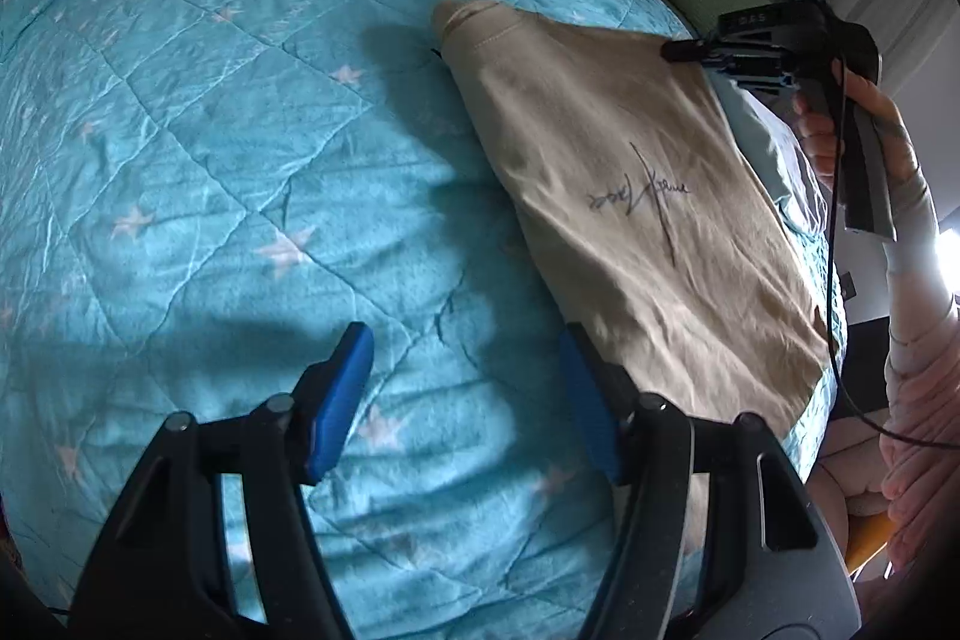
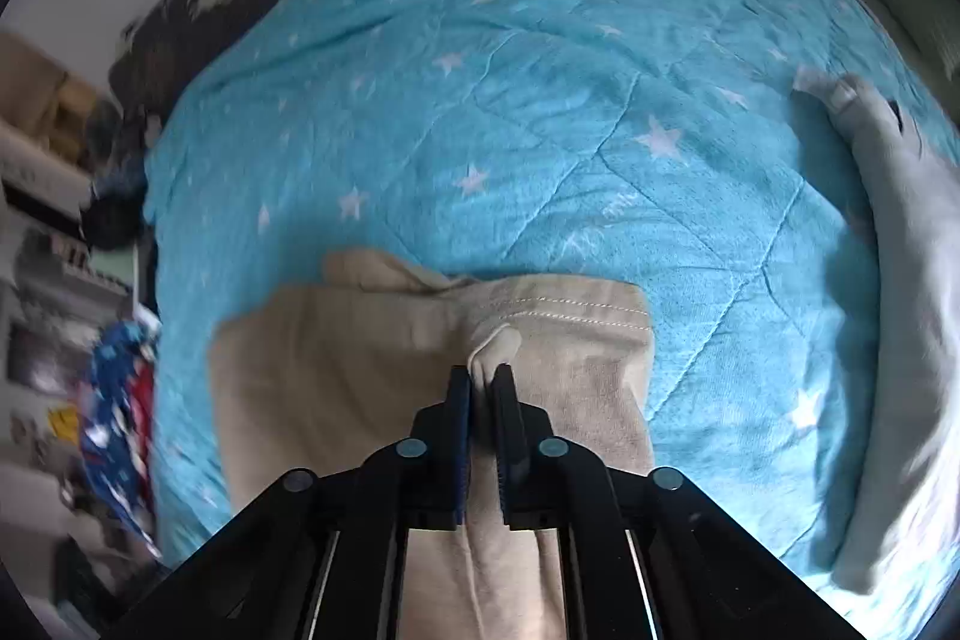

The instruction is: Fold small clothes

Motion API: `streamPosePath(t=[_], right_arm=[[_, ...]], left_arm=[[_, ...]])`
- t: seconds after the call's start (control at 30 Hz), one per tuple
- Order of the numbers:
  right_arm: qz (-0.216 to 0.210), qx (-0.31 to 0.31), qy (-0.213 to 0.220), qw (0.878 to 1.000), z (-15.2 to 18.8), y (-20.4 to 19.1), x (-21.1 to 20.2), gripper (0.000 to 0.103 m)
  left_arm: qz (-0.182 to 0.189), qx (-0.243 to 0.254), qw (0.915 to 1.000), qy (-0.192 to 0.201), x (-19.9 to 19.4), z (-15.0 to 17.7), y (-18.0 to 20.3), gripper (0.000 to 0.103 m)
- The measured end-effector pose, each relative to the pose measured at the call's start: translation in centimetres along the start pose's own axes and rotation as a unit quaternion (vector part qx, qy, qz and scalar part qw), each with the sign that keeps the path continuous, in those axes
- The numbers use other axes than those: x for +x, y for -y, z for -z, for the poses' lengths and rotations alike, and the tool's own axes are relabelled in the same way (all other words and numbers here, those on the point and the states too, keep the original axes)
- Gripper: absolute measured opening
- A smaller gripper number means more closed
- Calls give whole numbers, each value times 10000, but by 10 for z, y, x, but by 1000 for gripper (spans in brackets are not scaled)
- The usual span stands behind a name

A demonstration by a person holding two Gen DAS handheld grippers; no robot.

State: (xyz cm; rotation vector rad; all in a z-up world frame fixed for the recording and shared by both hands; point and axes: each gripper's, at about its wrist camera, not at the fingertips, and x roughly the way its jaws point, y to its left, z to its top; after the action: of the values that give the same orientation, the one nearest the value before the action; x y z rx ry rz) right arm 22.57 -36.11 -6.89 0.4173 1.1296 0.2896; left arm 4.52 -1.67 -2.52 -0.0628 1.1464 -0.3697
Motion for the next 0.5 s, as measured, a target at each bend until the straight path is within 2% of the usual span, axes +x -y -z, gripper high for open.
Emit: streamPosePath(t=[0.03,0.1,0.17,0.23,0.3,0.37,0.43,0.5], right_arm=[[-34,4,125,9999,-1,1,-8,5],[187,5,318,9993,-8,10,-17,5],[190,111,246,9995,-13,24,-16,6],[193,-138,-3,9997,-11,28,-9,14],[377,-132,-3,9992,-5,30,-12,41],[411,-84,200,9989,1,33,-28,55],[323,1,329,9989,6,37,-42,58],[174,32,193,9997,16,43,-49,59]], left_arm=[[-1,-20,10000,-5,1,-2,-1,65],[36,-28,10000,-6,2,-7,-1,65],[96,-13,10000,3,3,-10,0,65],[127,12,9999,4,4,-14,3,65],[116,56,9999,-2,5,-17,6,65],[115,121,9999,5,7,-22,8,65],[158,128,9998,15,8,-27,12,65],[218,106,9997,37,10,-31,14,65]])
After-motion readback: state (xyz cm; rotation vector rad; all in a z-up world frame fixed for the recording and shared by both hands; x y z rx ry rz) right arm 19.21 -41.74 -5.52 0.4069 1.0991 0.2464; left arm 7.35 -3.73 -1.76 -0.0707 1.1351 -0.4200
